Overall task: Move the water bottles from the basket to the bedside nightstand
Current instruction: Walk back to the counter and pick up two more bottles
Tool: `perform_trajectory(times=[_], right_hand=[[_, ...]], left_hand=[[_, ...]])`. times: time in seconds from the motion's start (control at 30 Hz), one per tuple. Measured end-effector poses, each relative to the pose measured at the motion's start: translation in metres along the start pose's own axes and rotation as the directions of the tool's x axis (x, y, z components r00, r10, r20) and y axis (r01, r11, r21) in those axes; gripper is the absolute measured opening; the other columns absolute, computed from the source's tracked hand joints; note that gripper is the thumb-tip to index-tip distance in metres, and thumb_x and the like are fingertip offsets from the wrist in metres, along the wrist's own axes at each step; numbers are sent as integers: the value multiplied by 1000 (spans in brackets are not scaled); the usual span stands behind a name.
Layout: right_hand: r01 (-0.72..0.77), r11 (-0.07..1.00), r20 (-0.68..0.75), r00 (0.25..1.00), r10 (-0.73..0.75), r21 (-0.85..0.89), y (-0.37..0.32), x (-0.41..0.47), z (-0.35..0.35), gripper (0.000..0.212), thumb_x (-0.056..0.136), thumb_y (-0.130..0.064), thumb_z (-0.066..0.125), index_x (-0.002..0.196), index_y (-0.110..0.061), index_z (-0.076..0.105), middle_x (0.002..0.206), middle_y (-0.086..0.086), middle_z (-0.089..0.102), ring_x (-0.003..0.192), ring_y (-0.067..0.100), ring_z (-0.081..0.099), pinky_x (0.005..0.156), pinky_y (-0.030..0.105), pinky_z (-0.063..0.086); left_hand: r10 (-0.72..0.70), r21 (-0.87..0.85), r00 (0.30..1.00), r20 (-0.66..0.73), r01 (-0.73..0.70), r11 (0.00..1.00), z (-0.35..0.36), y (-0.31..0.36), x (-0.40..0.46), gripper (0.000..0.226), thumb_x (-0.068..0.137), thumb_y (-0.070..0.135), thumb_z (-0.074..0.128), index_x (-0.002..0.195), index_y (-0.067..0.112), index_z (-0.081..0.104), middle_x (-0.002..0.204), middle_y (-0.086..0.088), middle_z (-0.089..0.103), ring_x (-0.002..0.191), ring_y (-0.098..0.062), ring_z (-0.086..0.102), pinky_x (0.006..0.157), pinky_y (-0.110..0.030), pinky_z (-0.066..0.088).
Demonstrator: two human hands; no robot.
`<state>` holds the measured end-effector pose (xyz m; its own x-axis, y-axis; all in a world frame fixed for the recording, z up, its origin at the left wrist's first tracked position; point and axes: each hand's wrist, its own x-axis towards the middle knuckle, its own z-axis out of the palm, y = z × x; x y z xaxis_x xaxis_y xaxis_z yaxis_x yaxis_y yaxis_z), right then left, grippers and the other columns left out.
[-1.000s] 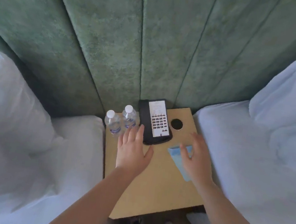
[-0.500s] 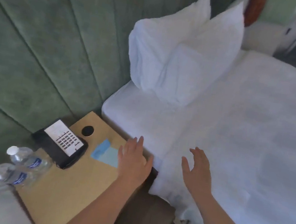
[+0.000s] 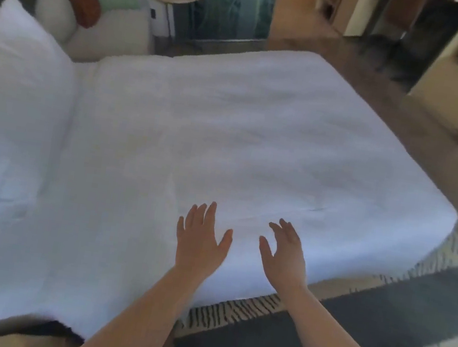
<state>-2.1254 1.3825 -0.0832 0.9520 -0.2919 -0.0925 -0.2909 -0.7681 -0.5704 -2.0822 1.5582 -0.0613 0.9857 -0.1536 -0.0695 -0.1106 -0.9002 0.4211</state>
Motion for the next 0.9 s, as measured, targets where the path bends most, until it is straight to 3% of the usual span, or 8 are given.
perform_trajectory(times=[0.17, 0.4, 0.67, 0.8, 0.9], right_hand=[[-304, 951, -181, 933, 310, 62, 102, -15, -75, 50, 97, -43, 40, 143, -22, 40, 157, -2, 24, 145, 16, 17, 115, 38, 26], [-561, 791, -391, 689, 610, 245, 192, -64, -146, 45, 97, -37, 45, 139, -20, 46, 154, -1, 32, 144, 18, 19, 115, 37, 23], [-698, 609, -421, 456, 784, 377, 267, -63, -200, 47, 96, -43, 45, 140, -24, 44, 156, -3, 27, 145, 18, 19, 114, 44, 29], [-716, 572, -443, 396, 804, 399, 310, -25, -235, 47, 96, -43, 45, 140, -26, 44, 156, -4, 26, 145, 19, 19, 115, 42, 28], [-715, 584, -463, 397, 792, 386, 344, 9, -266, 45, 96, -42, 45, 138, -24, 45, 156, -3, 27, 144, 19, 19, 114, 42, 28]], left_hand=[[303, -11, 935, 181, -307, 952, 56, 124, 17, 68, 95, 55, 34, 152, 22, 15, 160, -1, 16, 148, -22, 4, 120, -47, 6], [614, -56, 708, 347, -638, 768, 119, 262, 14, 68, 93, 55, 38, 150, 24, 19, 159, -1, 21, 148, -24, 10, 118, -51, 11], [752, -93, 524, 400, -793, 602, 179, 383, 38, 69, 90, 61, 38, 148, 26, 25, 157, 0, 28, 146, -23, 17, 117, -52, 17], [778, -97, 472, 414, -827, 553, 209, 445, 73, 71, 88, 65, 37, 149, 29, 23, 158, 2, 24, 146, -22, 17, 118, -51, 17], [791, -103, 448, 417, -841, 531, 231, 489, 101, 72, 88, 65, 37, 149, 30, 22, 159, 2, 23, 147, -22, 17, 118, -50, 15]])
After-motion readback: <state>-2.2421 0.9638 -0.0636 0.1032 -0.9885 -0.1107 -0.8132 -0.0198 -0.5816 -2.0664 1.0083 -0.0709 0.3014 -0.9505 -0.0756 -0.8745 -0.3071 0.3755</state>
